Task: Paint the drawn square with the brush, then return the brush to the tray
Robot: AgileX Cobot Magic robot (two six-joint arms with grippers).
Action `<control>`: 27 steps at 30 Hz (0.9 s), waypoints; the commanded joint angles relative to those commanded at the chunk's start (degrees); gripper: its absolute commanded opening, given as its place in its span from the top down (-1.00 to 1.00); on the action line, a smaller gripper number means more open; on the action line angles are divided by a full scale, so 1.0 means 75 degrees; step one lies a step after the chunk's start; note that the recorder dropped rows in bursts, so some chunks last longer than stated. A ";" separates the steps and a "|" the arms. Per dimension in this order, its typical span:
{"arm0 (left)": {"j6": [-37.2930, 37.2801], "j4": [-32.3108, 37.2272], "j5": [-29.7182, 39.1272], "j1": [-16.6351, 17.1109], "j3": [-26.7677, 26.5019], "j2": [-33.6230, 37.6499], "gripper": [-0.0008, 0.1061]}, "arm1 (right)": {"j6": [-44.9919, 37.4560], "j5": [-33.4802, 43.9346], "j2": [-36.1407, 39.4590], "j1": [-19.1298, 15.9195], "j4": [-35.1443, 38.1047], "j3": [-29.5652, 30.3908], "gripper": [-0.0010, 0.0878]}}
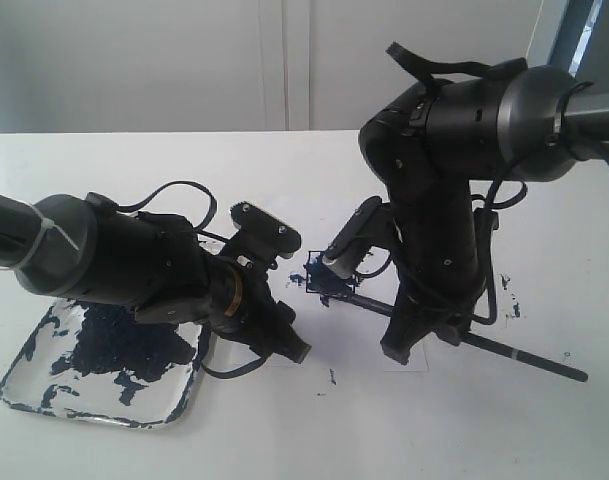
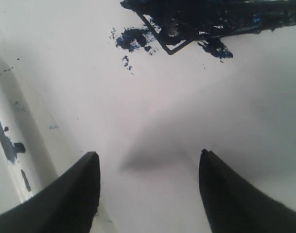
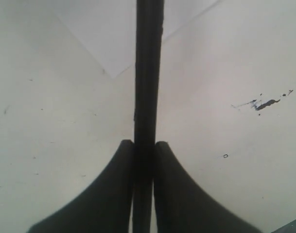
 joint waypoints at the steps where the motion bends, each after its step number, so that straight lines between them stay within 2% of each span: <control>1: 0.0000 0.0000 0.0000 0.0000 0.0000 0.0000 -0.19 | 0.0000 0.0000 0.0000 0.0000 -0.0130 0.0000 0.98; 13: 0.0000 0.0000 0.0050 0.0000 0.0000 0.0000 -0.19 | 0.0387 0.0000 -0.0082 0.0000 -0.0818 0.0000 0.98; 27: 0.0000 0.0000 0.0002 0.0000 0.0000 0.0000 -0.19 | 0.0387 0.0000 -0.0135 0.0000 -0.0168 0.0000 0.98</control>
